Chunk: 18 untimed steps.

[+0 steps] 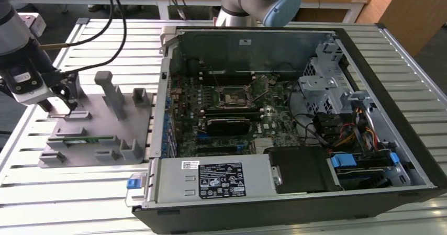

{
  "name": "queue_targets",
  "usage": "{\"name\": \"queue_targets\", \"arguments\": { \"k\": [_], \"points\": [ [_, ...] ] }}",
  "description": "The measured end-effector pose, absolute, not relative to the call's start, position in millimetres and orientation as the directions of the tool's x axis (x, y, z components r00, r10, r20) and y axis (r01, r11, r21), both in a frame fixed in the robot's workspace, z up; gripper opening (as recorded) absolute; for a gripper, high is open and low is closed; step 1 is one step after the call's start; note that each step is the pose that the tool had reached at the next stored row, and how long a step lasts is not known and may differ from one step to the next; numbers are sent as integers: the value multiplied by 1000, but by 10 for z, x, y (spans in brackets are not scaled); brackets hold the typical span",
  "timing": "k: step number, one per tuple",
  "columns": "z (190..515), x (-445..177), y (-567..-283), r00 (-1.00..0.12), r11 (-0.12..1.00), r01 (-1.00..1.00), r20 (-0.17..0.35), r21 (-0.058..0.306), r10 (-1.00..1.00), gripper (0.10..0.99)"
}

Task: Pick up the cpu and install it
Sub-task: 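Pick up the cpu and move it towards the insertion slot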

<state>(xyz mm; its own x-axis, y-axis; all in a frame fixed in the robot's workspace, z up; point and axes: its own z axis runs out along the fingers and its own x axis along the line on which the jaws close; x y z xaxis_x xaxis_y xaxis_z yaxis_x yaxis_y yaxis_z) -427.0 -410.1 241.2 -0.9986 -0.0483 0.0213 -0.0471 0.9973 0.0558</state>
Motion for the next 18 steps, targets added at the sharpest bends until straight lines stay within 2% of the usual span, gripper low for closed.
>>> {"name": "queue_targets", "arguments": {
  "k": [18],
  "points": [
    [2615,-4270,-4098,-999,997,-47,21,56,-48,529]
  ]
}}
